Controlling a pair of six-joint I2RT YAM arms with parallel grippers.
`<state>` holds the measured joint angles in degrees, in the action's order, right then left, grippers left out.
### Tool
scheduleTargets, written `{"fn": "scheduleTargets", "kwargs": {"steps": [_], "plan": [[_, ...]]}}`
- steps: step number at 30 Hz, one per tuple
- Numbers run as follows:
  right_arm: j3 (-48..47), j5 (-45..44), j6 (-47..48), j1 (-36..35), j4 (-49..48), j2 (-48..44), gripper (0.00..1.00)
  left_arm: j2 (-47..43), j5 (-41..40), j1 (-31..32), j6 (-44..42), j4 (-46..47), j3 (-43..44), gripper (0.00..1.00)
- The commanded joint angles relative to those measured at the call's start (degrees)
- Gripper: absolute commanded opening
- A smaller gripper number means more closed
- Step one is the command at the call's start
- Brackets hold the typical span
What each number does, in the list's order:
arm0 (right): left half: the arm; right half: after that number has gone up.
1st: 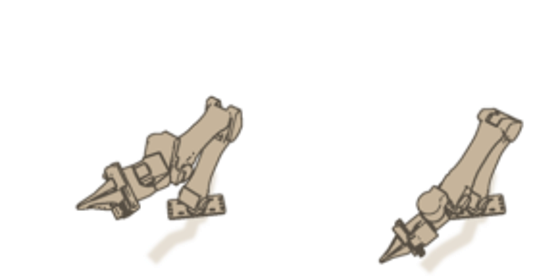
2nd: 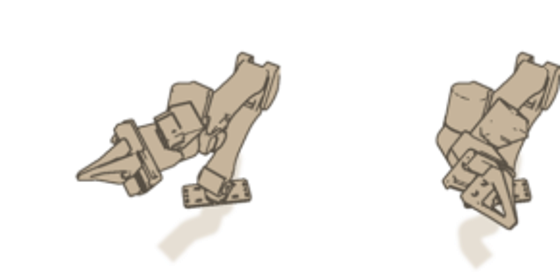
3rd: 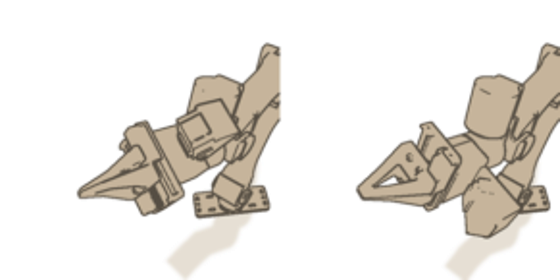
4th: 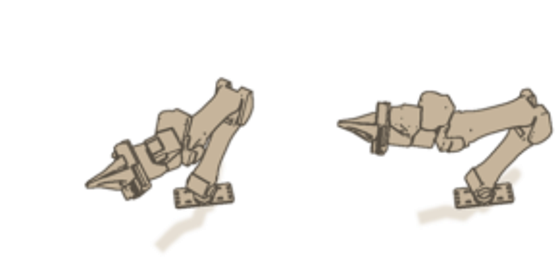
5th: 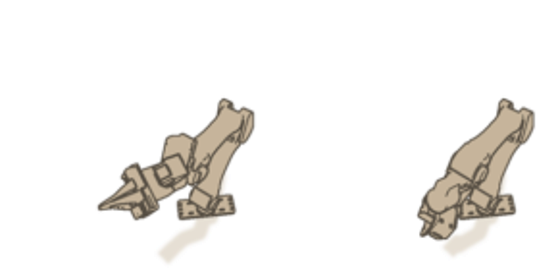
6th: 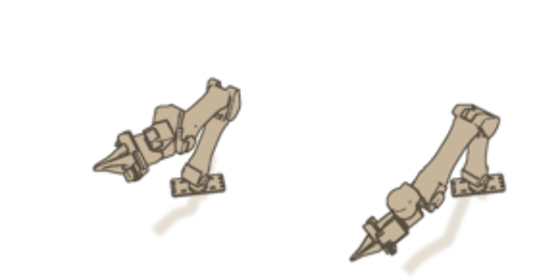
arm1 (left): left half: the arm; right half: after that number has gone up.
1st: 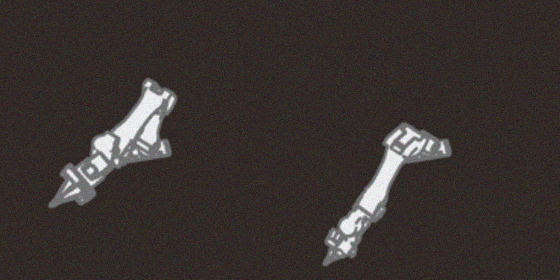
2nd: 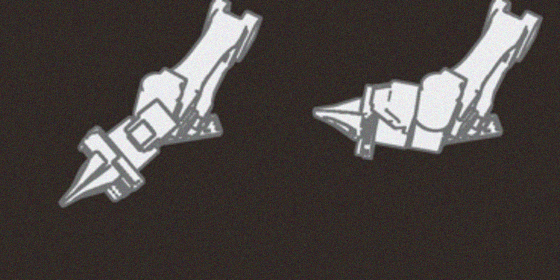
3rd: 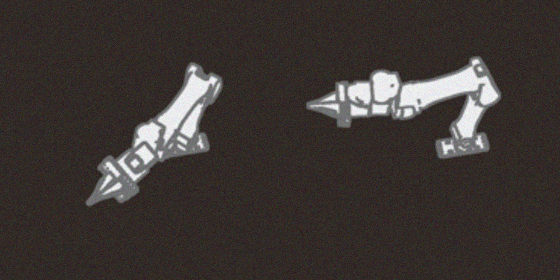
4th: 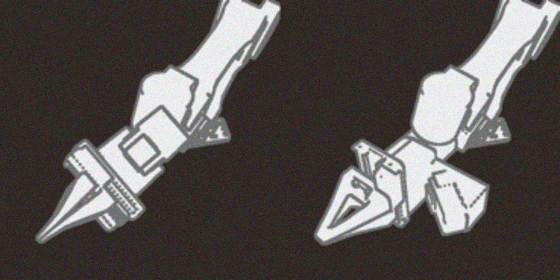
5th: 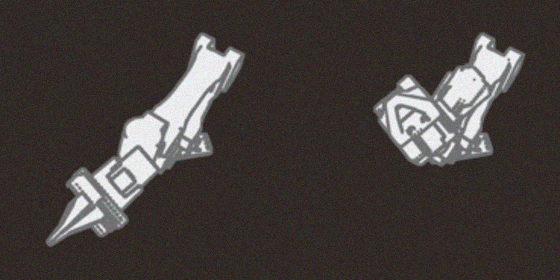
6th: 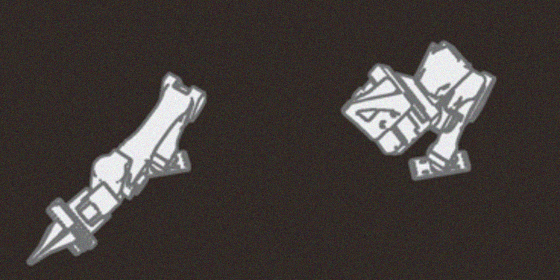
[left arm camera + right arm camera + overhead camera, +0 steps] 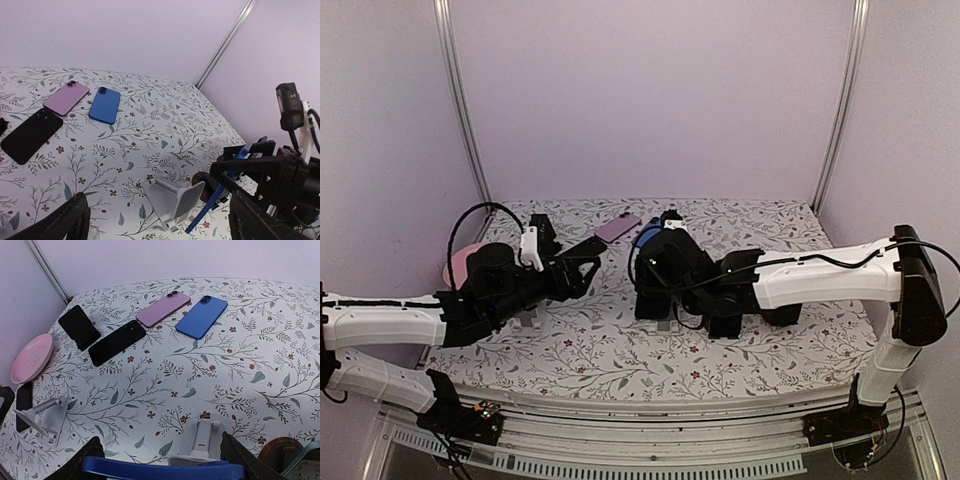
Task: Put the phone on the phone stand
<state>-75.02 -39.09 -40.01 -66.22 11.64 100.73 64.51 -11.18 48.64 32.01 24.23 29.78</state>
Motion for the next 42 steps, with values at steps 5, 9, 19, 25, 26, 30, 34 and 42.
{"fn": "scheduleTargets", "kwargs": {"steps": [5,9,19,25,26,30,34,42], "plan": [[-0.1,-4.6,1.4,-0.3,-2.6,4.2,0.3,-0.8,0.7,-2.3,1.0,-1.1,-1.7,0.97],[-0.2,-6.4,0.6,-0.4,-1.4,5.8,0.3,-0.5,1.2,-2.6,1.3,-0.9,-2.0,0.97],[0.5,-8.8,-0.8,-0.4,-1.1,7.0,0.3,0.2,2.3,-3.2,1.8,0.1,-2.3,0.97],[1.2,-8.9,-0.6,-0.3,-1.2,7.7,0.31,0.5,2.5,-3.4,1.8,0.5,-2.4,0.97],[1.3,-9.0,-0.6,-0.3,-1.1,7.7,0.31,0.5,2.4,-3.4,1.9,0.5,-2.4,0.97],[1.5,-9.2,-1.4,-0.4,-1.0,8.0,0.31,0.4,2.6,-3.6,1.9,0.5,-2.4,0.97],[1.5,-9.4,-1.6,-0.3,-0.8,8.5,0.31,0.4,2.8,-3.6,1.8,0.6,-2.5,0.97],[1.3,-9.3,-3.1,-0.4,0.4,9.0,0.32,0.4,3.1,-3.6,1.9,0.9,-2.6,0.97]]}}
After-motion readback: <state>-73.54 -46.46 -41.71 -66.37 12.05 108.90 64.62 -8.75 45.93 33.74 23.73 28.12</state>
